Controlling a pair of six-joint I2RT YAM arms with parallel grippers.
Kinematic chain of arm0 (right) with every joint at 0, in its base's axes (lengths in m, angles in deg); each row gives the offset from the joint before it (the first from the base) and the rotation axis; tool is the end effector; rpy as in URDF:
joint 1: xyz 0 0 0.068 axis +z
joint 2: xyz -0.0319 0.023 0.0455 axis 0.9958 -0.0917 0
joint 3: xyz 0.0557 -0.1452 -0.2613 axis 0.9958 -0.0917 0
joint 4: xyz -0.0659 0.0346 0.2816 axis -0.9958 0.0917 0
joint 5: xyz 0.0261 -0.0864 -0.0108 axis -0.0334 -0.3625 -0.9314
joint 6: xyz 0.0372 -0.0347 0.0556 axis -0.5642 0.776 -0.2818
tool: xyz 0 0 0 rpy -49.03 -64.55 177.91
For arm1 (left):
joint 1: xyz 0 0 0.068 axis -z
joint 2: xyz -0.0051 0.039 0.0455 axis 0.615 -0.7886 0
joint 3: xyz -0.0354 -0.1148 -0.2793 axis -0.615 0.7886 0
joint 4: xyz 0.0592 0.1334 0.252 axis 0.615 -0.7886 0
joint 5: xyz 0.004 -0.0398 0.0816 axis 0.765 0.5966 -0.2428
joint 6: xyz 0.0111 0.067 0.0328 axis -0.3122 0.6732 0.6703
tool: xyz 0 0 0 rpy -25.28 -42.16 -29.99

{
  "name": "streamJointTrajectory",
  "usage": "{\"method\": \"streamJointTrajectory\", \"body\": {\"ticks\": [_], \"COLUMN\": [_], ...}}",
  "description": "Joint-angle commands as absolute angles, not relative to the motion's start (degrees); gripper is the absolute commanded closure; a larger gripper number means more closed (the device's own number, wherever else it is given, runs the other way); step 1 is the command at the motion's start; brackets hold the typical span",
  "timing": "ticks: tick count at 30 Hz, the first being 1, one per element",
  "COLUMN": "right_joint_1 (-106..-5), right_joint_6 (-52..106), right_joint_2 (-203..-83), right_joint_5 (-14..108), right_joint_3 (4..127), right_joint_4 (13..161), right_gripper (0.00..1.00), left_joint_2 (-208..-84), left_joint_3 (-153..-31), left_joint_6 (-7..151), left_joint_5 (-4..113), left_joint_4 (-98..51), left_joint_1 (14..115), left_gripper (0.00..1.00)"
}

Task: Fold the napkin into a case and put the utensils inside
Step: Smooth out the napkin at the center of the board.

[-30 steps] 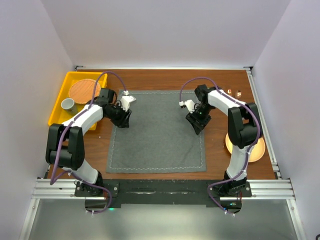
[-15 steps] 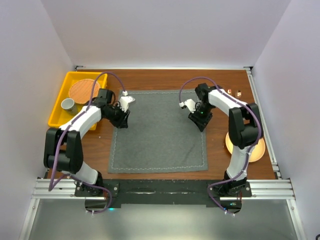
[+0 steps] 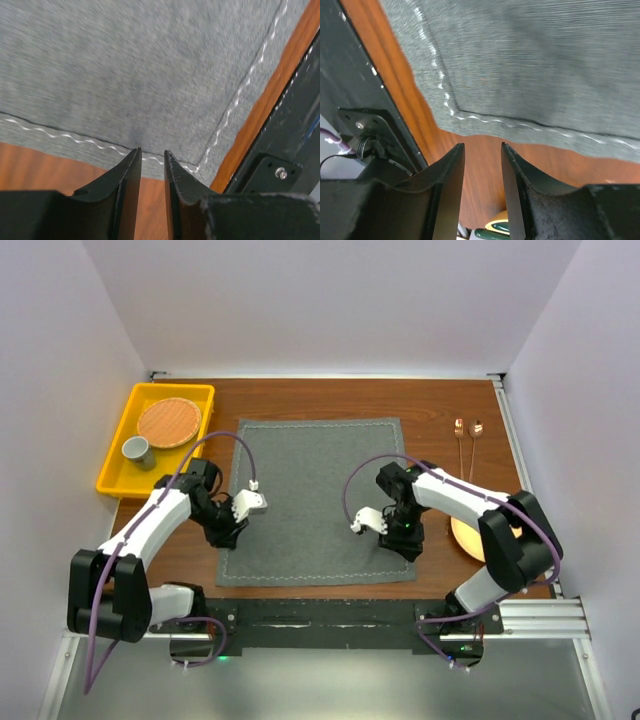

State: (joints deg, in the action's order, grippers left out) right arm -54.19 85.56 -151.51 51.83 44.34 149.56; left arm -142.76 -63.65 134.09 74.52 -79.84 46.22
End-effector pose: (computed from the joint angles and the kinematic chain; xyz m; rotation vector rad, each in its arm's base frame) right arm 0.2165 0.1438 0.1647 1.9739 -2.2884 -0.3665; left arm 0.2104 -0.0609 0.1876 1.4023 2.4156 -0.5945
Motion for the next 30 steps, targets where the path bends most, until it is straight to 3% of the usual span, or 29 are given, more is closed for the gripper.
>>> {"method": "streamJointTrajectory", "body": {"ticks": [1,12,19,30], "right_joint_1": [-52.4,-42.9,-42.37,-42.37], "right_joint_6": [88.59,86.74,89.64,91.49], "right_joint_2": [-150.77,-152.43,-157.09,-157.19], "right_joint_5": [51.23,49.21,44.63,40.51], "right_joint_3": [42.82,39.57,35.96,34.91], "right_joint_4": [146.5,139.74,136.83,140.88], "right_gripper": [0.62,0.67,0.68,0.68], "left_joint_2": [-140.1,-139.57,-140.01,-144.05], "left_joint_3": [-61.28,-56.27,-53.72,-51.17], "left_joint_6": [138.61,137.29,139.57,141.16], "left_joint_5": [72.58,70.47,65.55,58.6], "left_joint_4": [-81.06,-75.52,-72.98,-68.84], "left_joint_1": [46.12,46.39,46.91,47.35], "left_gripper": [0.71,0.76,0.8,0.95]}}
